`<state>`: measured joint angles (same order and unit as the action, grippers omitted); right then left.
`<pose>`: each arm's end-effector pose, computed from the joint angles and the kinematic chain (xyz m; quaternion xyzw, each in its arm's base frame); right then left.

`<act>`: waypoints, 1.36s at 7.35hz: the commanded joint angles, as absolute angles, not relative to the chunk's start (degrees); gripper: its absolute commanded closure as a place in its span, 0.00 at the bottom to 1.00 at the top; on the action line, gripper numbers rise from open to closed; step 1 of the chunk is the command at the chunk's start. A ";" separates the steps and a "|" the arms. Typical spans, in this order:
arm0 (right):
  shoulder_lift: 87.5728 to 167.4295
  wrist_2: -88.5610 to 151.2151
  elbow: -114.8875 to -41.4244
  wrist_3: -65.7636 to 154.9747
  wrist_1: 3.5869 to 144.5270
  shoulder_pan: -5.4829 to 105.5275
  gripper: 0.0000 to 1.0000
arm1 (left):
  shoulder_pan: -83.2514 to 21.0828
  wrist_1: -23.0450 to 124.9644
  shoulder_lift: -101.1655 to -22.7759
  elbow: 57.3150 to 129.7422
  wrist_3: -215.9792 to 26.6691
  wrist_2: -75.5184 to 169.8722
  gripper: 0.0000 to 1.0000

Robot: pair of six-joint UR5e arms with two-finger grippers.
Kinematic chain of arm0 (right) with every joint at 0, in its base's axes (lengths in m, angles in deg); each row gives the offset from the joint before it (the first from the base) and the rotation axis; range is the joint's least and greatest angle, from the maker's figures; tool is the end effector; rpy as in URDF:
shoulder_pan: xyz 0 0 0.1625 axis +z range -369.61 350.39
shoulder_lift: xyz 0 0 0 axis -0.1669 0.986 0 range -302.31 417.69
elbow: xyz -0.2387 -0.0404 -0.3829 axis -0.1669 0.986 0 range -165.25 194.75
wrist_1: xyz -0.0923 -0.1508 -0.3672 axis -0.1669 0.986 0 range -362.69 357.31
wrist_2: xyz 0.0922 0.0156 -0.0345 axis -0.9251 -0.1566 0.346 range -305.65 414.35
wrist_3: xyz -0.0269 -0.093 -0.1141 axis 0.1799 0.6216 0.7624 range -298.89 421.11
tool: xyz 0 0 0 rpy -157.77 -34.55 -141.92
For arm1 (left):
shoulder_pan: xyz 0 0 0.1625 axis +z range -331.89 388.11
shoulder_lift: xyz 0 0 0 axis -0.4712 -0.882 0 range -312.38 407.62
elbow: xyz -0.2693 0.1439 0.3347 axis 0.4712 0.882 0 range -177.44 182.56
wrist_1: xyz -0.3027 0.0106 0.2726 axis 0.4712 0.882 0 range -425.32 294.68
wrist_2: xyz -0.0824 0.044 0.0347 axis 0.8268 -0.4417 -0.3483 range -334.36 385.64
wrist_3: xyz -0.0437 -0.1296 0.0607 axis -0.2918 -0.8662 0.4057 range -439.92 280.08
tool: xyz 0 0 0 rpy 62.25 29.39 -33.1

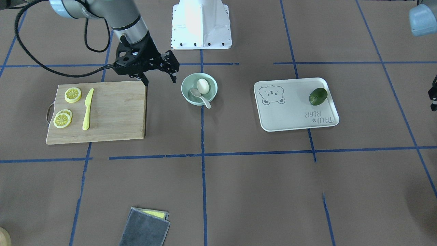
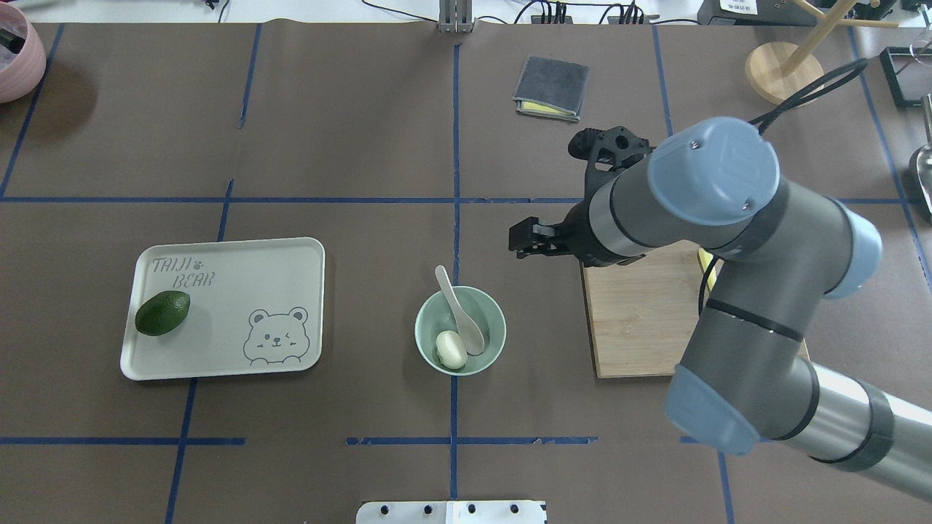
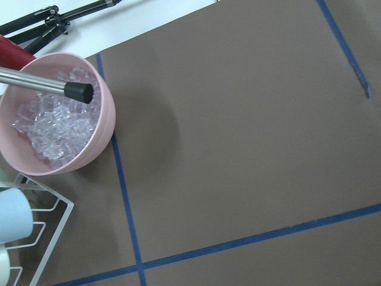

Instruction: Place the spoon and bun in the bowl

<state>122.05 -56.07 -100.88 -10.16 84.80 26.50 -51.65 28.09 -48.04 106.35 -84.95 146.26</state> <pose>-0.4443 -0.4244 0.2728 0.0647 -0.4680 0.0533 0.8798 0.0415 -0.5511 0.5650 0.1551 0.2818 0.0952 0.9420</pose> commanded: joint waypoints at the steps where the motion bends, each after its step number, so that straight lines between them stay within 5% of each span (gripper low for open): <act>1: 127.81 -62.78 -102.67 4.44 88.97 36.23 0.00 | -56.60 27.67 -43.71 102.16 -80.89 152.79 0.00; 10: 146.44 -83.11 -86.27 63.14 88.89 74.02 0.00 | -59.69 25.03 -39.48 101.17 -78.78 158.80 0.00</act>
<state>143.84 -82.11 -89.71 53.89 89.06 69.09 -59.64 25.11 -39.49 101.17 -78.80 158.79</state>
